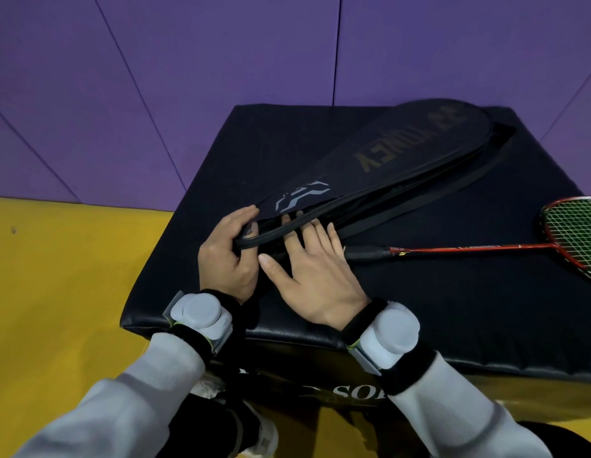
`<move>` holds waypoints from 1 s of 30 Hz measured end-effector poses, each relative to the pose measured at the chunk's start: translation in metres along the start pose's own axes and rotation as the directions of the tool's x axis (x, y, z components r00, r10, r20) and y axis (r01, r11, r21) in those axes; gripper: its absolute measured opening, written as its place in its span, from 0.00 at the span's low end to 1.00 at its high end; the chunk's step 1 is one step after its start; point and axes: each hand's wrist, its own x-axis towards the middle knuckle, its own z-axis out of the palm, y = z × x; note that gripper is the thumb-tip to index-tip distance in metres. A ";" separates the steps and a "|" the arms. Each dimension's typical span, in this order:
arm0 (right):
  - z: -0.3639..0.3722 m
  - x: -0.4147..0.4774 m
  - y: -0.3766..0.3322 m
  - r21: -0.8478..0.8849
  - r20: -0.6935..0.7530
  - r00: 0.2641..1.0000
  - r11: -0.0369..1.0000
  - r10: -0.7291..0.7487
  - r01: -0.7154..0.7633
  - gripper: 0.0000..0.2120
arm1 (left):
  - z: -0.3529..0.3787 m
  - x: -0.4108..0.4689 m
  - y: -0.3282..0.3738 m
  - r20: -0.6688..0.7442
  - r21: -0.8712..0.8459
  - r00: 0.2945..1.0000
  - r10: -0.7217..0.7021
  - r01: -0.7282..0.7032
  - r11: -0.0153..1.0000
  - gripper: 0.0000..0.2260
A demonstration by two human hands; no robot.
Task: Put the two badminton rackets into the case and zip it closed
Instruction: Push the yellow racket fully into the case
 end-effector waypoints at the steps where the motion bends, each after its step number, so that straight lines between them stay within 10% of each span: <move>1: 0.000 0.001 0.001 -0.002 0.001 1.000 1.000 0.003 -0.003 0.37 | 0.000 0.000 0.001 0.002 0.002 1.000 0.004 -0.005 1.000 0.15; 30: 0.010 0.007 0.014 -0.068 -0.084 0.992 0.994 -0.094 0.089 0.32 | -0.001 0.003 0.006 0.057 0.089 0.992 -0.115 0.110 0.990 0.20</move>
